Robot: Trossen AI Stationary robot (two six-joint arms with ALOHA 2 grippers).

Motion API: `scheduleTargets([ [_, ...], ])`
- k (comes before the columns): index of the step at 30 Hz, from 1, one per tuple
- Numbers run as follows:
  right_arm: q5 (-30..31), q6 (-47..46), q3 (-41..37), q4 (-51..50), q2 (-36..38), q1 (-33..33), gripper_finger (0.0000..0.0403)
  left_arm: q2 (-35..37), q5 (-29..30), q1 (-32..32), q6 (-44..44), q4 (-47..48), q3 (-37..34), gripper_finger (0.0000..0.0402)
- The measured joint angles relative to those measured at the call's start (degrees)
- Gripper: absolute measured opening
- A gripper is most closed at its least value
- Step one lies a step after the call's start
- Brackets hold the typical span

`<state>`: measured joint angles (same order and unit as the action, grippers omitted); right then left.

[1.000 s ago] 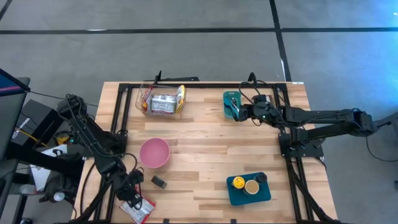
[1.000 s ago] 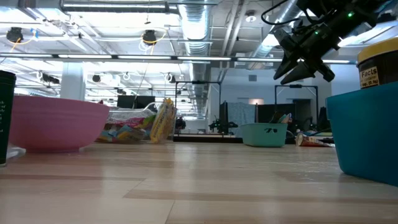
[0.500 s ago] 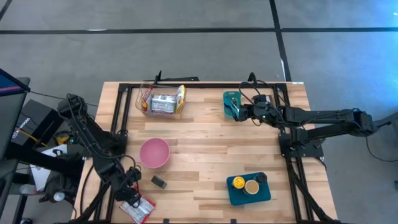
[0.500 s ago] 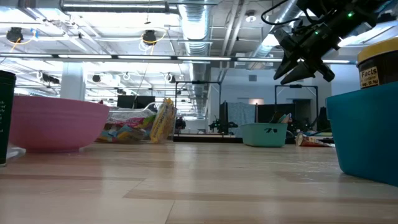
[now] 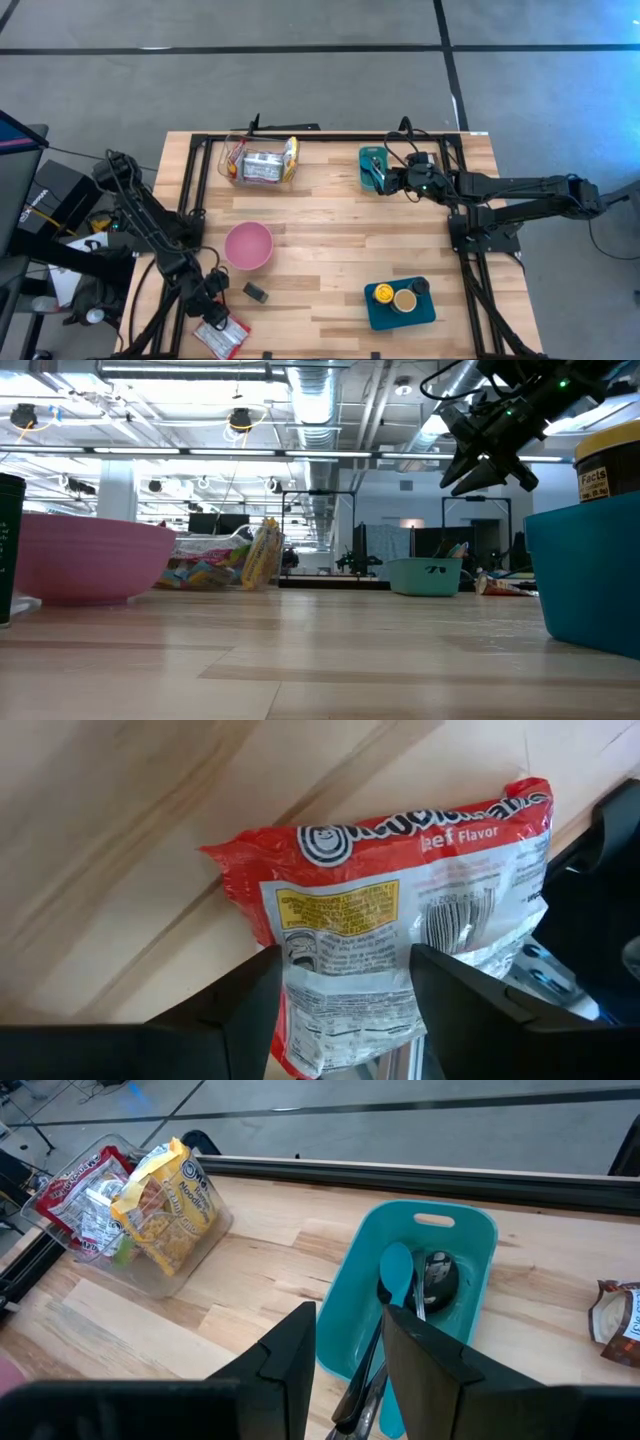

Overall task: Pick & Place Food Item
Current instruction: Put the orange noodle pack into the transparent bin

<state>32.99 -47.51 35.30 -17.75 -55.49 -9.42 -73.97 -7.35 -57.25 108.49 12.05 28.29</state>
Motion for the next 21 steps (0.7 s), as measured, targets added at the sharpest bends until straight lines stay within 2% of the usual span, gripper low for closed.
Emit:
scheduleTargets([
  [8, -0.07, -0.02, 0.00, 0.01, -0.01, 0.01, 0.0113, 0.02, 0.04, 0.00, 0.00, -1.36, -1.47, 0.0192],
  [21, -0.09, -0.04, -0.01, 0.08, 0.01, 0.00, 0.0113, 0.15, 0.02, 0.00, -0.16, -1.55, -1.66, 0.0084],
])
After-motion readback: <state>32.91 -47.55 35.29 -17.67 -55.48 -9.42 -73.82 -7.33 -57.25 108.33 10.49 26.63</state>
